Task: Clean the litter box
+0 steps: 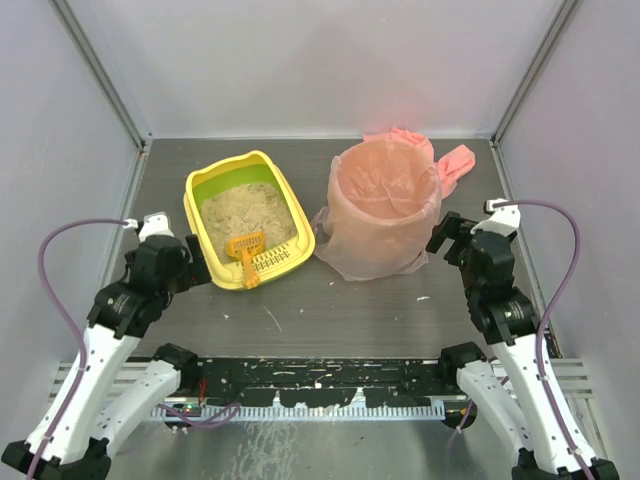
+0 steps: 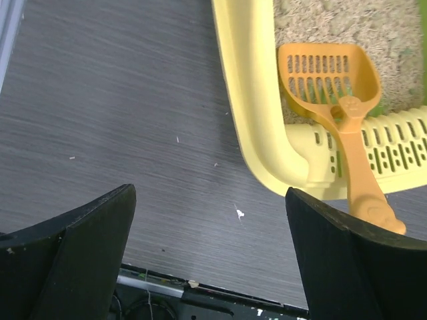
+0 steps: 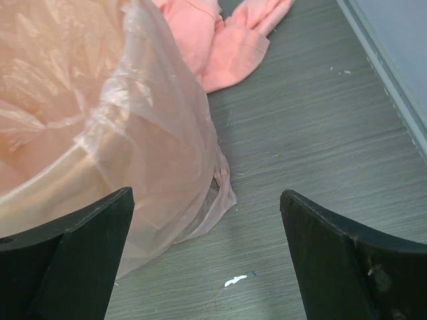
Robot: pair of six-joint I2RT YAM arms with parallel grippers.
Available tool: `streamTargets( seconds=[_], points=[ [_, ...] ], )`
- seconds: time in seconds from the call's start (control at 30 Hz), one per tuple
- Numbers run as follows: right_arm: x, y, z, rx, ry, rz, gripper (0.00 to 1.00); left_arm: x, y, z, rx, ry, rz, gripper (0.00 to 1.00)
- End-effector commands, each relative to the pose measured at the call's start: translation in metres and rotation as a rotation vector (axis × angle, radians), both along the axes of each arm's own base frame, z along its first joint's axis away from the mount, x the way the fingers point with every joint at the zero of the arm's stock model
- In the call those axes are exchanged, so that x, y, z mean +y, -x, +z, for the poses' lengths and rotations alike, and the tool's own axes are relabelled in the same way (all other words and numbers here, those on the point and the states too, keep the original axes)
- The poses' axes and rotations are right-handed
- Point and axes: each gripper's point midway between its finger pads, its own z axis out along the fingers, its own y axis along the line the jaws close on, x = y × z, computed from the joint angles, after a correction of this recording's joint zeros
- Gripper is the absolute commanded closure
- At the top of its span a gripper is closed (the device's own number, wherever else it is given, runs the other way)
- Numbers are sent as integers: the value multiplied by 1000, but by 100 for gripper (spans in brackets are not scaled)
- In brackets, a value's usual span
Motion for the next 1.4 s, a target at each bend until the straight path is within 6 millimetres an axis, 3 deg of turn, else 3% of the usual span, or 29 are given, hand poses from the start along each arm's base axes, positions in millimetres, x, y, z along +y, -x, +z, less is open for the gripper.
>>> streamTargets(
  seconds=[0.0,0.2,0.43,0.57,0.73,0.93,1.1,1.37],
  points=[
    [-1,-16,20,-40,-104,-15,3,-3,-24,15,-36,79,81,4],
    [-12,-30,7,55,-170,-84,1,4,-39,17,-36,95,162,3],
    [-15,-43,8,97,-225,-115,0,13,-47,42,-85,68,175,2],
    [1,-48,28,74,-243,-8,0,6,-51,51,-108,58,90,2],
    [28,-47,69,-10,-285,156,1,-8,-53,49,-109,68,-16,2],
    [48,-51,87,23,-321,268,16,-7,-50,45,-93,48,-32,2],
    [43,-67,69,114,-303,230,27,-5,-45,37,-70,29,-46,2],
    [16,-93,40,230,-205,104,32,-10,-44,24,-24,36,-68,2]
  ],
)
